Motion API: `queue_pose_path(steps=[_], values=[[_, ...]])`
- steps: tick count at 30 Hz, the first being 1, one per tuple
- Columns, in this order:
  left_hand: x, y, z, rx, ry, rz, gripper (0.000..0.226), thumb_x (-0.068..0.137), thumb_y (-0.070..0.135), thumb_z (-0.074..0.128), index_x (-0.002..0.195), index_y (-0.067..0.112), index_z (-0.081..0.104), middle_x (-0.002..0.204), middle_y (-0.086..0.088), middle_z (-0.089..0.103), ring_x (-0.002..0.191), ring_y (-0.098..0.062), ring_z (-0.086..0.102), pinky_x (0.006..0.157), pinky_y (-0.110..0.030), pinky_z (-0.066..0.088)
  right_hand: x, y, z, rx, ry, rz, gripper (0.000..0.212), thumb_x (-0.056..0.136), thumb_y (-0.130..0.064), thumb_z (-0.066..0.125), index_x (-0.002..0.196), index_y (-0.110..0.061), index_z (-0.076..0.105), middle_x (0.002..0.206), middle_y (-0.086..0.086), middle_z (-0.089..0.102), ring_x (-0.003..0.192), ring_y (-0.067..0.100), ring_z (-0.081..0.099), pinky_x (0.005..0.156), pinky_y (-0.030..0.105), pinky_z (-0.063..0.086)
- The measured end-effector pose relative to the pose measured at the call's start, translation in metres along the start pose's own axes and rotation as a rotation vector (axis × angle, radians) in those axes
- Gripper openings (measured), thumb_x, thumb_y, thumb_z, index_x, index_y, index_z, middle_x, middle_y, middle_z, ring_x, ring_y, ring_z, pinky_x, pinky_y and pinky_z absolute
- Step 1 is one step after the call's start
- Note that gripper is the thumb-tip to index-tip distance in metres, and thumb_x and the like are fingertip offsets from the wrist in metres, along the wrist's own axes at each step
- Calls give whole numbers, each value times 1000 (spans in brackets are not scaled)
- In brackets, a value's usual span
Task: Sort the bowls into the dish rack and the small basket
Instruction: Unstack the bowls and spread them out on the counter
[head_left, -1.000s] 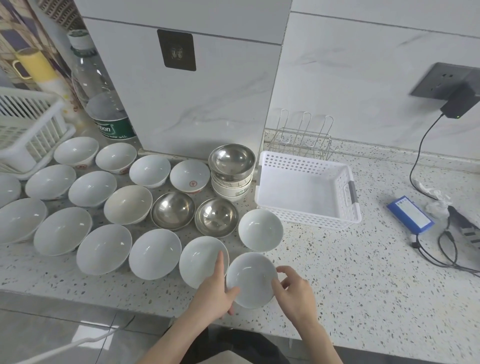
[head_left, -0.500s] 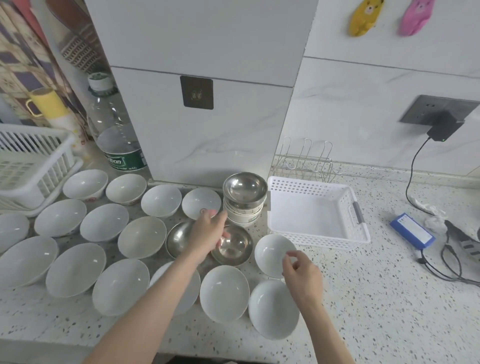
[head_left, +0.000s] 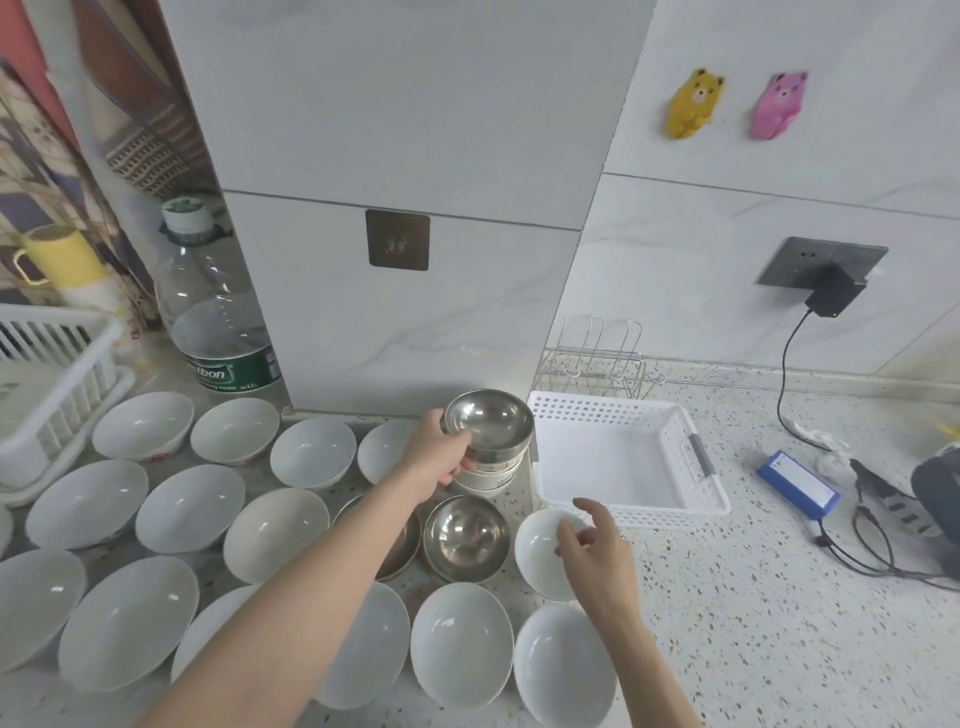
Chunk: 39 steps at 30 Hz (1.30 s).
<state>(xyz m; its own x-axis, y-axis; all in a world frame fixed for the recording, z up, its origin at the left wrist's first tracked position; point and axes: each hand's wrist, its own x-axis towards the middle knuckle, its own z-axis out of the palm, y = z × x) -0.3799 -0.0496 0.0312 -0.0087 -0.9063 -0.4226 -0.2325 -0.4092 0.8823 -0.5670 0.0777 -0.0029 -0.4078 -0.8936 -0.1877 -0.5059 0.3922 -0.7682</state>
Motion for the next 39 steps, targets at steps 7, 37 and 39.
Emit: queue_pose_path(steps=[7,37,39], values=[[-16,-9,-41,-392,-103,9,22,96,7,46,113,0,57,67,-10,65,42,-9,44,30,-17,22,36,-40,13,61,-64,41,41,91,-40,53,129,-23,54,68,-10,72,78,0,60,66,30,43],[-80,-83,-95,-537,-44,-155,14,92,6,46,99,8,58,66,-11,64,38,-6,34,31,-16,21,11,-75,4,625,207,203,14,84,-8,39,80,-12,51,55,11,68,33,8,27,34,17,26],[-84,-84,-83,-490,-81,-141,17,92,7,48,104,8,59,67,-11,63,39,-6,37,31,-16,21,-10,-54,-12,688,279,238,13,83,-6,38,75,-11,48,55,15,66,33,11,22,34,17,23]])
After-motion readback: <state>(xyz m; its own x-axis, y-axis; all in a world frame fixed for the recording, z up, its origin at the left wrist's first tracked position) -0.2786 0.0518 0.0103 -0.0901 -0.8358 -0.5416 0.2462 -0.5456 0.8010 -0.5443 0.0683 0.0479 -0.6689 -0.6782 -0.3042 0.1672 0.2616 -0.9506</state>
